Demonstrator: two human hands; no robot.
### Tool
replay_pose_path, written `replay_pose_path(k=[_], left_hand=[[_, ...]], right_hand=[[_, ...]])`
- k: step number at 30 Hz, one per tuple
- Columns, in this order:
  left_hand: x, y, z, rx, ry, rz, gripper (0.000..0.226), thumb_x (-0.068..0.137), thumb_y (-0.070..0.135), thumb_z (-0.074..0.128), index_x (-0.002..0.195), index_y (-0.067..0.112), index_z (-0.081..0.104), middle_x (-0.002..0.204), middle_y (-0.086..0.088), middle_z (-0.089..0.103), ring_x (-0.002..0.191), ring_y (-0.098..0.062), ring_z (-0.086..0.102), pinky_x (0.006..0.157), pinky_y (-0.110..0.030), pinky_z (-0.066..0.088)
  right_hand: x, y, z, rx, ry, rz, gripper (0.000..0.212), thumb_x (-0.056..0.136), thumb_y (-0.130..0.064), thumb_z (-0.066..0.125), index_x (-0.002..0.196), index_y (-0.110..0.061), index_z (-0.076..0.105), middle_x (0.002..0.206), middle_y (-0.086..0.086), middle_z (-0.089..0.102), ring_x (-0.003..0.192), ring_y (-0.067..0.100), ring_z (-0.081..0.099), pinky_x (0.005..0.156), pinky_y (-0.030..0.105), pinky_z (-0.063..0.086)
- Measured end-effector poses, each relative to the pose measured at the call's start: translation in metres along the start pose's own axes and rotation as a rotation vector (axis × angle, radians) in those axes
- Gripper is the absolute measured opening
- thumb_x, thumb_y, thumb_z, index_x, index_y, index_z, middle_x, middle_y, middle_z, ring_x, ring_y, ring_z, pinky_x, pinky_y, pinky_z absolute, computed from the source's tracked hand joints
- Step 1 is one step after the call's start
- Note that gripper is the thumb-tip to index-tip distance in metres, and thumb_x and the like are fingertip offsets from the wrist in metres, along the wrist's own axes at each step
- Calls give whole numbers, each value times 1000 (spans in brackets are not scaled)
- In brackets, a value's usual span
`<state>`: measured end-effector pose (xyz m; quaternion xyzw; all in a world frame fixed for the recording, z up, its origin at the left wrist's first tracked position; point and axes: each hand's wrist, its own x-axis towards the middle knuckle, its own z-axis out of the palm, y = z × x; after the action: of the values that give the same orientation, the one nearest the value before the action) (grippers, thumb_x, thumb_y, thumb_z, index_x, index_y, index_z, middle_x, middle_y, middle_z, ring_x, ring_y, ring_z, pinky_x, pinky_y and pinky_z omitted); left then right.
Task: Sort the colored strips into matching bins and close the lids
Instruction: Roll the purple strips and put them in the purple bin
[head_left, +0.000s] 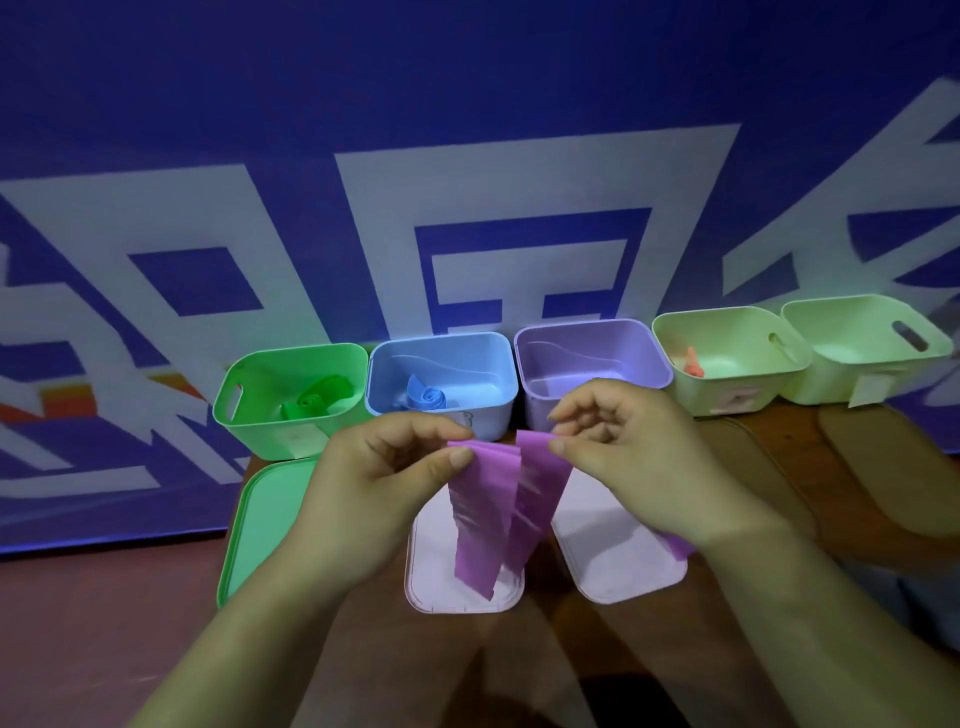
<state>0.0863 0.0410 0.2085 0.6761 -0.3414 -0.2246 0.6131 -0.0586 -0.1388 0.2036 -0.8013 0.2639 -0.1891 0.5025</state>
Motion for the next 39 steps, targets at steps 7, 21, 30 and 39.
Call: replay_pose_path(k=[7,21,30,39], left_hand=[[-12,2,-12,-47,-56,34,12,70,9,76,78,18,80,79,1,77,75,-8,71,70,-16,53],[-16,-7,-4,-132,67,35,17,62,17,85,72,27,76,70,0,73,66,-17,65,67,-27,54],[-11,-10,1,-101,111,92,21,61,14,90,72,25,76,93,2,73,92,-17,69,78,-26,55],[-12,-9,17,-211,97,10,19,69,-5,77,69,13,71,77,-3,76,73,-13,72,70,-19,55]], right_hand=[[-8,-29,24,258,23,17,21,77,1,79,85,-17,71,84,6,74,75,9,68,74,18,55],[-19,-48,43,544,-44,264,30,78,6,73,67,-22,73,71,7,69,69,19,62,71,31,52],[-21,-47,38,605,-104,261,28,77,5,72,68,-22,74,73,9,69,69,19,63,71,28,53],[-23,-33,31,622,-114,225,20,66,-4,83,74,-20,74,76,10,69,74,20,63,76,30,54]])
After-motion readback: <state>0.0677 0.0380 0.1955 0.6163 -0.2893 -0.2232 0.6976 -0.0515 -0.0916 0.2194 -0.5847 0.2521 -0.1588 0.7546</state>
